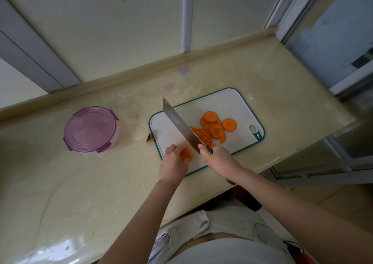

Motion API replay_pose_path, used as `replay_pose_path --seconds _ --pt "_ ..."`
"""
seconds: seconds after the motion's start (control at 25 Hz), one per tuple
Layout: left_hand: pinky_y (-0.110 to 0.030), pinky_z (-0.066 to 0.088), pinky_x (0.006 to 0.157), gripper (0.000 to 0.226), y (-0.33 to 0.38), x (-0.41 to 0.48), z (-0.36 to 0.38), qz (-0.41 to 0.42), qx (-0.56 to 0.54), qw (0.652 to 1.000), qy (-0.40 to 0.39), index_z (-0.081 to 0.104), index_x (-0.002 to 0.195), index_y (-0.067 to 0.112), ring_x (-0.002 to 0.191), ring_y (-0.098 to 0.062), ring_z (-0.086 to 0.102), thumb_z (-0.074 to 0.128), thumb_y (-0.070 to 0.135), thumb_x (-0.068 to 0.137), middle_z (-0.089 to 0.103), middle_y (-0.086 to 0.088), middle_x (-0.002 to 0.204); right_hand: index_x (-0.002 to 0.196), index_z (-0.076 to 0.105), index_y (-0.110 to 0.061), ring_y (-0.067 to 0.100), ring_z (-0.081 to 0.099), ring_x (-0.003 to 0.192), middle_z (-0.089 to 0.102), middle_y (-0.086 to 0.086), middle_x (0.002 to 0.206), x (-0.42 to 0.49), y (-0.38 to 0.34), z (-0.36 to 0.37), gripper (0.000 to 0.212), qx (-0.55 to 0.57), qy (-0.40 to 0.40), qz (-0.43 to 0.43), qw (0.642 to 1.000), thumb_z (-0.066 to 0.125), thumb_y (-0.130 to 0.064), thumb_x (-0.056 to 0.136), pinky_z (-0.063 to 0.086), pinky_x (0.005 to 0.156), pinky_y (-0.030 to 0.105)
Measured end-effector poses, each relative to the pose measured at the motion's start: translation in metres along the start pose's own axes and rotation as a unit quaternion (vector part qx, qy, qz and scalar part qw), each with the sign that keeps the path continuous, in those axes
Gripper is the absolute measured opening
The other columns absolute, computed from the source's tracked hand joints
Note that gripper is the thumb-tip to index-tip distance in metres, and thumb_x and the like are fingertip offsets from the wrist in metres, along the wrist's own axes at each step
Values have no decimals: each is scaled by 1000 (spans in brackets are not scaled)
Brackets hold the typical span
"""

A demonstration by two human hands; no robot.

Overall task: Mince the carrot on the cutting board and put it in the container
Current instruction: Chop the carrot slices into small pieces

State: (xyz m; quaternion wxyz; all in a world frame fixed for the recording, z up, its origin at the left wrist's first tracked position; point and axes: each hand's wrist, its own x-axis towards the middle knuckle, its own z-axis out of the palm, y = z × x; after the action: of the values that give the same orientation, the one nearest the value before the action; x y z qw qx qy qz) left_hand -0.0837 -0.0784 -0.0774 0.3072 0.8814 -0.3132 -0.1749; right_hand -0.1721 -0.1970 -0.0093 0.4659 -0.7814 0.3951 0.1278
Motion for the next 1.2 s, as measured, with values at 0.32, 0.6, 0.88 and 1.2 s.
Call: replay_pose_path --seconds 0.32,0.6,0.88,1.2 --pt "-29 41 79 19 -6 -4 6 -11 9 1000 24 69 101 7 91 -29 50 67 9 82 58 -11 91 58 38 -13 16 40 44 41 1 53 -10 2 13 52 -38 -18 1 999 39 -47 98 32 46 25" --pt "-33 45 65 9 -5 -2 6 4 28 999 34 71 87 3 82 -30 55 67 4 79 58 -12 80 55 36 -12 13 40 46 42 2 55 -3 -2 24 55 -132 -1 16 991 39 -44 99 26 42 23" --pt "-33 47 60 13 -8 0 7 2 44 999 22 72 84 4 78 -29 56 69 -3 74 58 -11 77 54 35 -13 13 40 46 41 1 52 3 6 30 54 -110 -1 -9 994 40 -42 99 25 43 22" --pt "-34 48 66 16 -7 -1 1 20 62 998 4 72 95 9 85 -27 56 66 8 81 58 -10 86 60 34 -13 13 34 43 34 -1 50 12 12 12 49 -32 -38 -2 999 38 -44 99 26 47 26"
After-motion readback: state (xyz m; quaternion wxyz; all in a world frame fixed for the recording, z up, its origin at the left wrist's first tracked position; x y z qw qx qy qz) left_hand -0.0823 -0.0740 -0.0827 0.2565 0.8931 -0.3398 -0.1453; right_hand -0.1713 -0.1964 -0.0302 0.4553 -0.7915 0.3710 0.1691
